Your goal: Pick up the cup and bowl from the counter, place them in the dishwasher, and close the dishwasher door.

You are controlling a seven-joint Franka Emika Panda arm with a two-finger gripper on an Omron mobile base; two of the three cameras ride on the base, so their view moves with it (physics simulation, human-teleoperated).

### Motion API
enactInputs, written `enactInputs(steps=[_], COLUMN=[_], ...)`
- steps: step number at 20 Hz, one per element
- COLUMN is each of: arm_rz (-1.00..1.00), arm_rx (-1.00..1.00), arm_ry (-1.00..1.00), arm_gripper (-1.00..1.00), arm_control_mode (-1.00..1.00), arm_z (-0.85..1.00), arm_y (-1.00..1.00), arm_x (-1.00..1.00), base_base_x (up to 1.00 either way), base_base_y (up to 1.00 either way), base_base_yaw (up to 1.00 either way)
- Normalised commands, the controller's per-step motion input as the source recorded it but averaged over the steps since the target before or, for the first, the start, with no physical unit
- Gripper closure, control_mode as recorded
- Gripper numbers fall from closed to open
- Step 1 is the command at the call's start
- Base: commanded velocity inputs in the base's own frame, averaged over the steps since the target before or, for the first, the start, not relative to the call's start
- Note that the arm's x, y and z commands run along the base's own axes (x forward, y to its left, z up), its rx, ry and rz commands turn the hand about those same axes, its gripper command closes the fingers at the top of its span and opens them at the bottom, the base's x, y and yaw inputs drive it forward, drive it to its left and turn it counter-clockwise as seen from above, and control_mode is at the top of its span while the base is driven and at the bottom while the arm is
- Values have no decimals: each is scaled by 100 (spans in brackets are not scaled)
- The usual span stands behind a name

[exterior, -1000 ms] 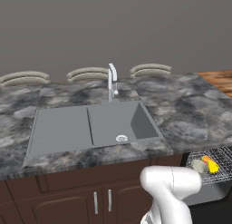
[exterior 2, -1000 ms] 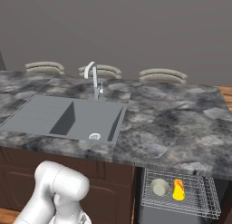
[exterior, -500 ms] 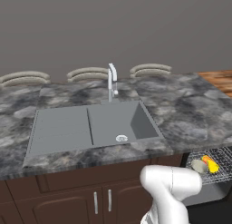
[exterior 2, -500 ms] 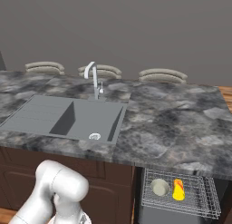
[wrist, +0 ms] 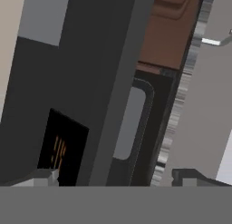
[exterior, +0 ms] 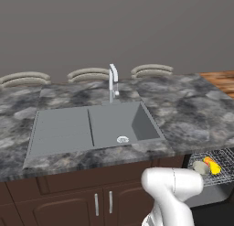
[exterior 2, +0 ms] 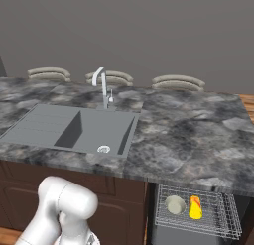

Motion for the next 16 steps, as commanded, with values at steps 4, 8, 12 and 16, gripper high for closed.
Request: enactInputs(steps=[4,8,12,16], arm_rz=[5,3,4,7], arm_rx=[-12,-11,-11,-11], arm_ry=[-8,-12,-13,-14], arm_gripper=[-100,-100,-100,-100], arm_control_mode=[-100,-100,-100,-100], arm_z=[-42,-26,-31,-50], arm_y=[-32,-50,-53,-41], arm_x=[0,-2,-12,-29], base_base_x=[0,0,0,0], base_base_y=[0,0,0,0], base_base_yaw=[0,0,0,0])
